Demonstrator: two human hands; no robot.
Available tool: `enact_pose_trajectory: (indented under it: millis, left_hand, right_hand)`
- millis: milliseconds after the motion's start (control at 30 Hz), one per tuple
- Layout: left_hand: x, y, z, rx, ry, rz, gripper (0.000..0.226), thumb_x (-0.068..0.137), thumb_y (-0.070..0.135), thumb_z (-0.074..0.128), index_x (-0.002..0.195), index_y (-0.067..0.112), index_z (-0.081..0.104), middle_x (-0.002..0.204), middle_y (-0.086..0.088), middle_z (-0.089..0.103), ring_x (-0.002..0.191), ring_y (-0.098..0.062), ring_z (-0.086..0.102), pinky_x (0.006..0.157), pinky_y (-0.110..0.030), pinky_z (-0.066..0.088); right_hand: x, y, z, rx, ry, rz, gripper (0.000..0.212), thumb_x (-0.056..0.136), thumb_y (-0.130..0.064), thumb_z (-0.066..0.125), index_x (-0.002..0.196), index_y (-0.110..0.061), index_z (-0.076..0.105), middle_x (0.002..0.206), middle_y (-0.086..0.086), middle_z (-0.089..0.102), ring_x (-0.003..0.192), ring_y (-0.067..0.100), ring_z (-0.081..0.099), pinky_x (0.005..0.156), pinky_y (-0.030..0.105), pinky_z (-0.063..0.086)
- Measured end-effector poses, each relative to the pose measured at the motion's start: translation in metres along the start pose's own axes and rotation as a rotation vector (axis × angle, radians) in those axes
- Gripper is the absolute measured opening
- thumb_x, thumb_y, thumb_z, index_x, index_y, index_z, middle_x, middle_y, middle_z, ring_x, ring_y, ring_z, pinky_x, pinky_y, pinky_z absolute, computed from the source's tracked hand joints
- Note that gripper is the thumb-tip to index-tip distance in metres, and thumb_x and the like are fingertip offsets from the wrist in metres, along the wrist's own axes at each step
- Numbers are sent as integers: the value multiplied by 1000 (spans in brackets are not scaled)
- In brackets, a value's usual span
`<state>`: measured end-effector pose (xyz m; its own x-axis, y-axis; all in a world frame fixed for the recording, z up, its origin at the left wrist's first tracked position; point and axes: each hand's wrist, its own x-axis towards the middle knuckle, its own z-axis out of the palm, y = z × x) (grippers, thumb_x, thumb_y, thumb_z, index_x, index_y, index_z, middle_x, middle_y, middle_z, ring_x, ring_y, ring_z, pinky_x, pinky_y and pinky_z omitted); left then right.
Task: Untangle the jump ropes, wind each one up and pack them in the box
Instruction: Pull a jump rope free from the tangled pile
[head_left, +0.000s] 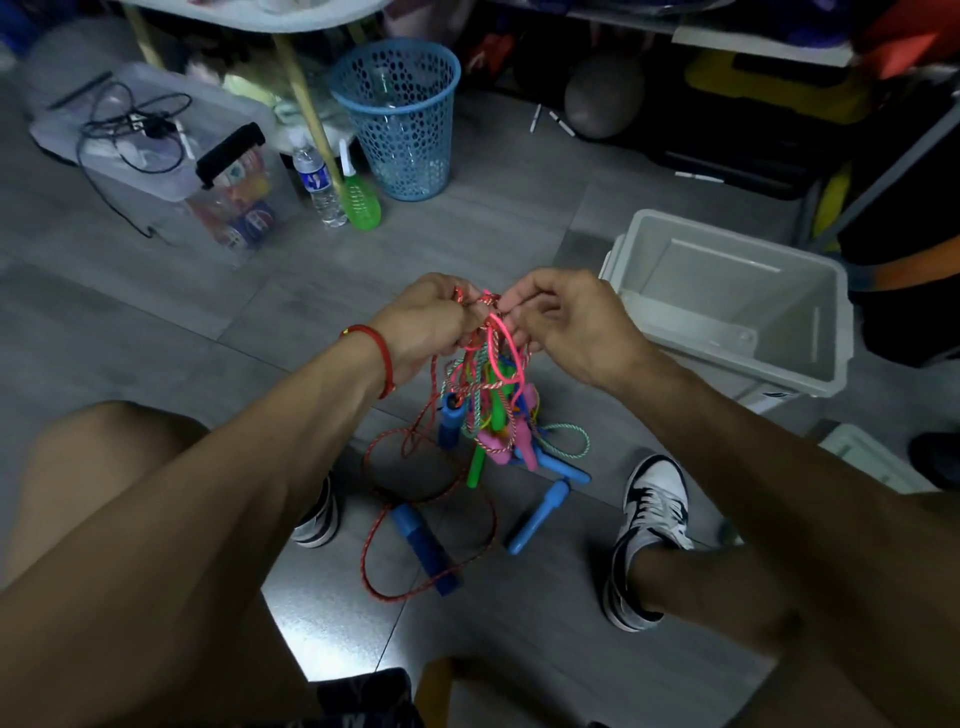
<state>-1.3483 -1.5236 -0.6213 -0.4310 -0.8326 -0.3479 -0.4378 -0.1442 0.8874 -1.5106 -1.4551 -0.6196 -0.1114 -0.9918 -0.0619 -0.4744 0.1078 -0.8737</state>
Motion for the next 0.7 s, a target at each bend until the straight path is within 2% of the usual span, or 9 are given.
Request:
enact_pose_trajectory:
  millis: [133, 233, 333, 400, 467, 533, 600, 667, 700]
  left_hand:
    - [-4, 4, 2, -56, -14, 37, 20, 99, 2, 54, 82, 12, 58, 55, 2, 50, 49, -8, 44, 45, -19, 33]
    - [-7, 4, 5, -80, 0, 55, 20, 98, 2, 55, 81, 12, 57, 52, 5, 50, 47, -6, 42, 44, -17, 35]
    - [-8, 4, 6, -80, 20, 73, 20, 96, 4, 59, 79, 14, 58, 47, 12, 51, 46, -3, 43, 45, -15, 35]
    - [-8, 4, 6, -33, 43, 108, 19, 93, 5, 62, 77, 15, 58, 50, 12, 52, 47, -3, 43, 47, -17, 36]
    - [-8, 3, 4, 48, 65, 143, 18, 90, 6, 65, 76, 15, 58, 54, 8, 52, 47, -3, 42, 49, -17, 36]
    - [-7, 0, 1, 42, 18, 130, 17, 90, 6, 64, 78, 14, 56, 57, 4, 51, 50, -5, 42, 48, -18, 35]
    - [-5, -4, -1, 22, -43, 110, 16, 91, 5, 64, 82, 13, 55, 59, 2, 49, 52, -7, 41, 48, -19, 34]
    - [-3, -5, 1, 94, -46, 137, 19, 88, 3, 69, 84, 13, 54, 63, 3, 49, 53, -3, 41, 50, -17, 35]
    - [-2, -5, 3, 132, -40, 160, 21, 87, 1, 71, 84, 13, 53, 65, 4, 50, 52, 1, 42, 50, -15, 36]
  right_hand:
    - [-3, 0, 11, 146, -49, 111, 14, 93, 5, 63, 97, -9, 65, 65, 7, 67, 53, 18, 69, 52, 28, 56]
    - [-3, 2, 13, -35, 27, -2, 12, 85, 0, 74, 88, -11, 70, 60, -5, 65, 51, 7, 67, 52, 18, 53]
    - [0, 3, 9, -226, 80, -130, 11, 85, -8, 75, 82, -18, 70, 61, -13, 60, 53, -4, 60, 55, 10, 47]
    - [0, 6, 7, -369, 75, -228, 5, 85, -16, 71, 85, -18, 67, 71, -12, 59, 59, -1, 56, 62, 19, 50]
    - [1, 9, 3, -396, 124, -194, 6, 82, -24, 67, 84, -20, 63, 77, -5, 61, 66, 7, 56, 66, 29, 50]
    - [4, 9, -3, -255, 207, -98, 8, 81, -28, 62, 82, -21, 58, 71, -3, 62, 63, 15, 59, 62, 29, 49]
    - [6, 4, -8, 31, 227, -8, 5, 85, -19, 60, 81, -18, 56, 67, -3, 62, 56, 12, 56, 57, 26, 46]
    - [6, -2, -14, 325, 136, 71, 16, 88, -1, 57, 81, -16, 56, 68, 1, 60, 53, 7, 52, 52, 22, 42]
    - [5, -5, -17, 366, 63, 111, 18, 88, 0, 56, 81, -16, 58, 68, 1, 60, 53, 6, 52, 51, 21, 41]
